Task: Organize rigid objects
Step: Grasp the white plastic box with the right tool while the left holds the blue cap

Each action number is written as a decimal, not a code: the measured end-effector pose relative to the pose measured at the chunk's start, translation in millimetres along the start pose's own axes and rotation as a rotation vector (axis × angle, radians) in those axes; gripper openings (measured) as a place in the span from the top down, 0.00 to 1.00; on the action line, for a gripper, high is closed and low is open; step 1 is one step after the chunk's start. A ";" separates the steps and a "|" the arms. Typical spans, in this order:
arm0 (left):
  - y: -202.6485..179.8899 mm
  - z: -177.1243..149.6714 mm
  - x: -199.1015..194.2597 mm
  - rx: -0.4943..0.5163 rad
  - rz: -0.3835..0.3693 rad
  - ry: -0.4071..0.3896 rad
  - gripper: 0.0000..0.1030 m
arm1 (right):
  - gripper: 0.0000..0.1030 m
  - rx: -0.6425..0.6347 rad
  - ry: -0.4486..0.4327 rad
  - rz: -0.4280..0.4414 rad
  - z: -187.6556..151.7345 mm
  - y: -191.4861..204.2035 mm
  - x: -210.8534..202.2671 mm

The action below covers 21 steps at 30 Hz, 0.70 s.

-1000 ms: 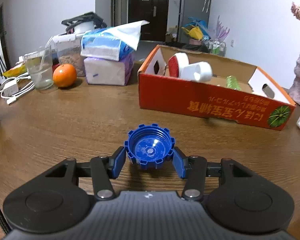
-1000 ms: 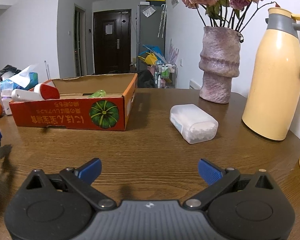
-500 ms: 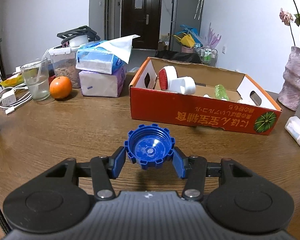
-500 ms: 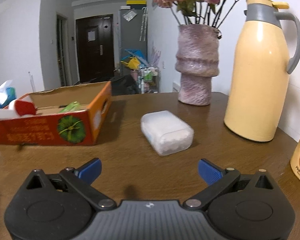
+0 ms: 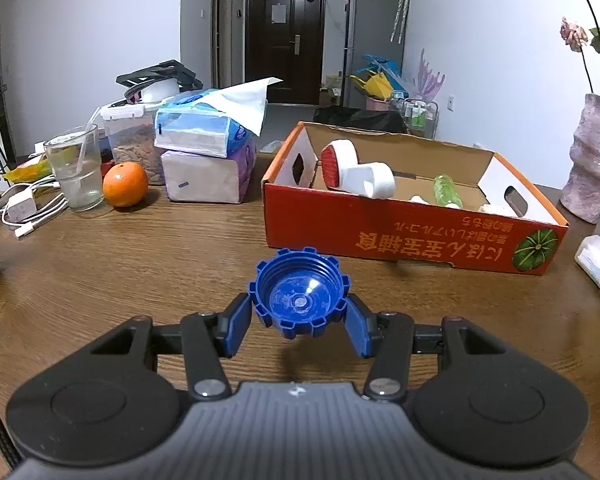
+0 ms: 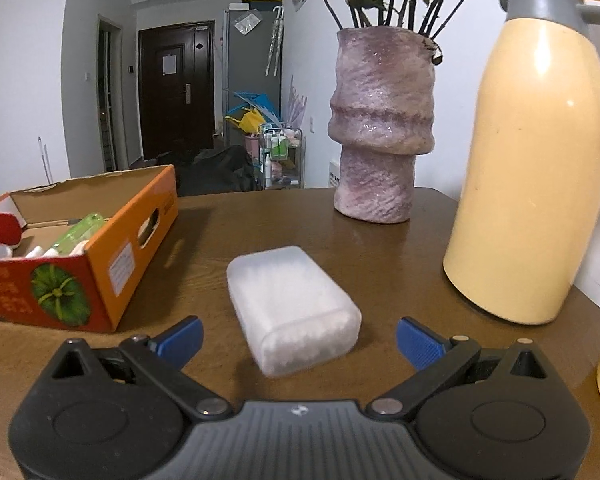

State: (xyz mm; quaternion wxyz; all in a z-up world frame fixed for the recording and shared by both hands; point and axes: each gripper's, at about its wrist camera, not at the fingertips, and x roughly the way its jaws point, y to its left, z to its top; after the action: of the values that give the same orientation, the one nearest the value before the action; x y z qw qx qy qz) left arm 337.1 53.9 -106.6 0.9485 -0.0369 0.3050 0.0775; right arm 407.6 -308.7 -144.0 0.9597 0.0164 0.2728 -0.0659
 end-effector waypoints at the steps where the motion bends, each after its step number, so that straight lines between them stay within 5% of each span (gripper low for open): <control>1: 0.5 0.4 0.7 -0.002 0.003 0.000 0.50 | 0.00 -0.001 0.004 0.000 1.8 -0.3 4.1; 13: 3.0 4.4 8.3 -0.015 0.028 0.002 0.50 | 0.03 -0.023 0.054 0.021 15.2 1.7 41.2; 18: 3.9 4.1 11.7 -0.016 0.036 0.010 0.50 | 0.14 -0.017 0.091 0.054 17.6 0.1 52.6; 21: 4.1 3.9 11.6 -0.017 0.035 0.010 0.50 | 0.33 -0.018 0.107 0.073 16.6 0.3 54.7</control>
State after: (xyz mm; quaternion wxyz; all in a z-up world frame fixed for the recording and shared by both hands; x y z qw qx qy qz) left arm 347.9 59.8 -110.3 0.9450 -0.0399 0.3099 0.0966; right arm 462.3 -315.9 -158.7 0.9456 0.0211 0.3235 -0.0275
